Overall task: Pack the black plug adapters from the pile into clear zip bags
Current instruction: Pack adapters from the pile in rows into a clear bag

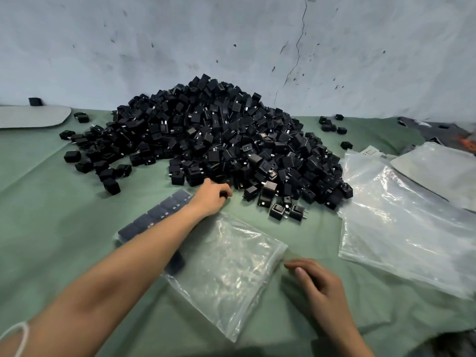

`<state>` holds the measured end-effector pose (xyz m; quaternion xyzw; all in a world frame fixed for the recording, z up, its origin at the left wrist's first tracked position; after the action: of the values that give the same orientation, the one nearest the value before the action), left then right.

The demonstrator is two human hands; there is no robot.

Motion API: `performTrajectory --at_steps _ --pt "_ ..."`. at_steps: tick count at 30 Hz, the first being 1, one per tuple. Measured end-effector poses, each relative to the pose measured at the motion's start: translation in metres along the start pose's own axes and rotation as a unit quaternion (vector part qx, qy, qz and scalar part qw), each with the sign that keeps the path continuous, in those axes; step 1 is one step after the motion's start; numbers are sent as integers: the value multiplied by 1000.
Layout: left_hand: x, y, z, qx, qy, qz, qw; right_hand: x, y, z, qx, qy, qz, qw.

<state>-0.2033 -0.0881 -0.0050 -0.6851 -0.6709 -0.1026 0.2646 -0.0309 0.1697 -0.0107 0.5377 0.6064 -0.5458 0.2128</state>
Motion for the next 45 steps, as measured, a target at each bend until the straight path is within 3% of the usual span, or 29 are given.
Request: performTrajectory --at_steps 4,7,9,12,15,21,23,25,28,30,32,36,40,45 --pt "13 8 -22 9 118 -38 992 -5 -3 -5 30 -42 51 997" --pt "46 38 -40 -26 309 -71 948 -29 -4 -6 43 -61 0 997" --pt "73 71 -46 -69 392 -46 916 -52 -5 -6 46 -74 -48 995" --pt "103 119 -49 -95 424 13 901 -83 -5 3 28 -58 -134 989" --pt "116 148 -48 -95 471 2 877 -99 -5 14 9 -41 -184 982" --pt "116 158 -50 -67 419 15 905 -93 0 16 15 -55 -179 982" --pt "116 161 -50 -69 423 17 903 -84 -1 15 25 -95 -144 985" --pt "113 160 -48 -51 445 -9 894 -67 -3 16 18 -209 -36 977" --pt "102 157 -36 -65 515 -143 842 -43 1 23 7 -390 131 911" --pt "98 156 -29 -80 506 -182 839 -37 7 25 -2 -420 162 893" --pt "97 156 -25 -87 486 -186 849 -36 11 23 -18 -408 156 899" --pt "94 156 -21 -96 480 -192 850 -48 15 9 -43 -206 -2 978" --pt "97 157 -20 -64 487 -165 855 -60 18 6 -55 -103 -78 990" --pt "98 159 -25 1 356 -59 933 -57 26 7 -45 -4 -130 990"
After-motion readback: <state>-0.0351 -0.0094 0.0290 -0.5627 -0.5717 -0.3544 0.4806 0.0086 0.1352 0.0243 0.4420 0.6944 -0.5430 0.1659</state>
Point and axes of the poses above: each hand's wrist, its own y-axis away from the middle knuckle, its own z-axis out of the palm, x = y × z, the point moved 7 cm from there along -y, towards the middle knuckle, and after that the axes turned 14 degrees about x, right-handed, at the moved point
